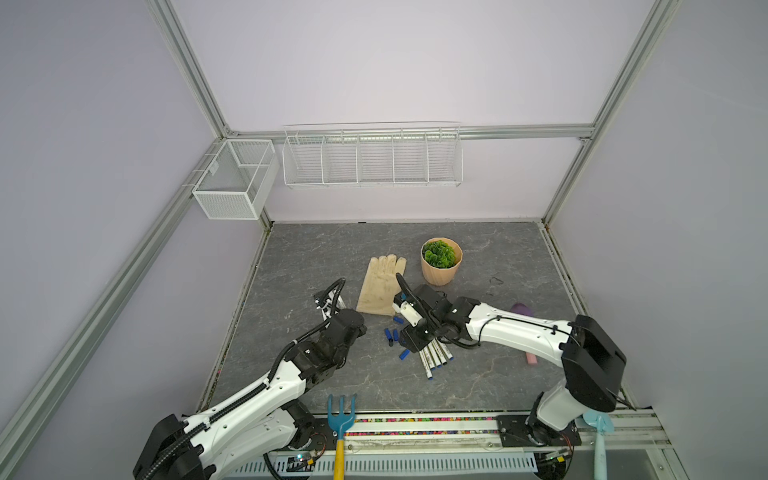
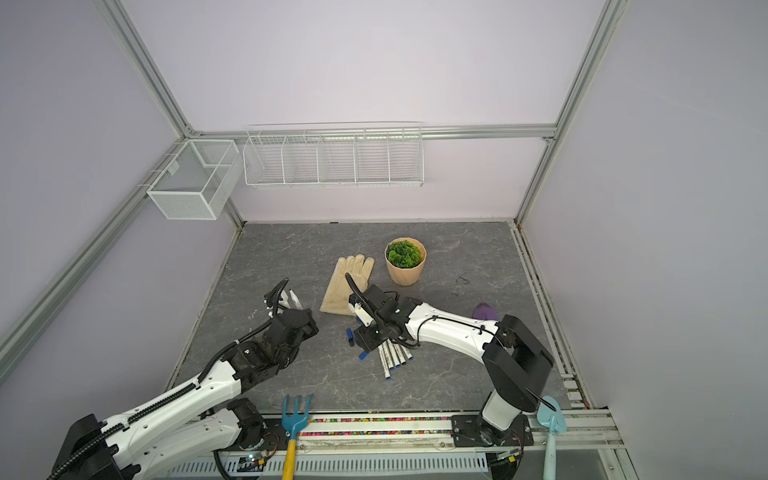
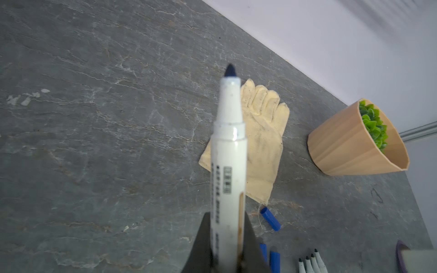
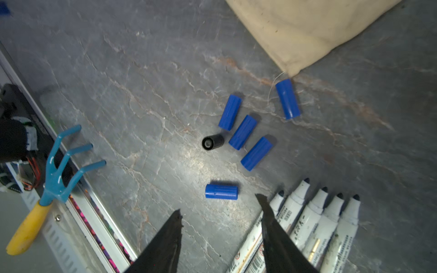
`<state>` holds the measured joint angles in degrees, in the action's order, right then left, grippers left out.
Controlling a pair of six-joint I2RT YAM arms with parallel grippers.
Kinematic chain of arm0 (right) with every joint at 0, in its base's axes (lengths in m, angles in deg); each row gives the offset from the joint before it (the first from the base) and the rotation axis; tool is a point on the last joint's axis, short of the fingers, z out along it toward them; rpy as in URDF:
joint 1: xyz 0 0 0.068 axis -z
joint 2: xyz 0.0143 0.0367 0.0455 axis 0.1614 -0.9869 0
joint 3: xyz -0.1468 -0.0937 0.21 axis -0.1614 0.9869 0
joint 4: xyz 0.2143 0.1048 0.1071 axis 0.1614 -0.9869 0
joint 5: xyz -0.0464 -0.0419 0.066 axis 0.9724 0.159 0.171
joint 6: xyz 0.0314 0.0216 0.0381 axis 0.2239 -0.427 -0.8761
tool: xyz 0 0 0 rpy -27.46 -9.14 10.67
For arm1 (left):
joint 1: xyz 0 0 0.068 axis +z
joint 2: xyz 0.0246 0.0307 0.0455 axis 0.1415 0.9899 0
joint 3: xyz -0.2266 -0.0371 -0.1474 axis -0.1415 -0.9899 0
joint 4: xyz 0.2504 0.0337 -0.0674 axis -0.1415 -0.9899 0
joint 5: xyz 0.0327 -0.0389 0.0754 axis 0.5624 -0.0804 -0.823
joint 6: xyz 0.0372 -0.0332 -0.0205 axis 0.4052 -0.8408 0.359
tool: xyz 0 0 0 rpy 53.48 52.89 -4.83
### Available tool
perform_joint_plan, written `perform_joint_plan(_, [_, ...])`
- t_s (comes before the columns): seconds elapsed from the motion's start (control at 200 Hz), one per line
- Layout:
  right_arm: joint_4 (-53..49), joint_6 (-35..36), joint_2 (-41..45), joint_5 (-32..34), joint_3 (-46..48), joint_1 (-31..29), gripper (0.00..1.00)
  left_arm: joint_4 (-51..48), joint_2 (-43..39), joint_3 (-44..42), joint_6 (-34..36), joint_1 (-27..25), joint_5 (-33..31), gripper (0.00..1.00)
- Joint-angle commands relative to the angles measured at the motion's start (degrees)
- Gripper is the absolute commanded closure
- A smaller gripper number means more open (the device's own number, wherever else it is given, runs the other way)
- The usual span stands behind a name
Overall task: Insert the pens into the pen caps
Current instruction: 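Hold the marker upright in the left gripper while the right gripper reaches for caps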
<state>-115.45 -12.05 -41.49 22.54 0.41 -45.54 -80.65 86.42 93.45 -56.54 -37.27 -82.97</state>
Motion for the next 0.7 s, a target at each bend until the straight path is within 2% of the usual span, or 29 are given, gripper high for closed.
perform_joint_plan(0.0, [-2.35, 2.25, -2.15, 2.57, -1.38, 0.09, 0.44, -2.43, -0.68, 0.32, -2.82, 0.49, -3.35, 1.00])
perform_joint_plan(0.36, [-9.34, -0.92, -14.26, 6.66, -11.39, 1.42, 0.51, -2.69, 0.35, 1.14, -1.47, 0.54, -2.07, 1.00])
perform_joint_plan(0.695, [-8.94, -3.31, -18.46, 4.38, -13.91, 3.85, 0.57, -3.15, 1.30, 1.97, 0.01, 0.52, -1.29, 1.00])
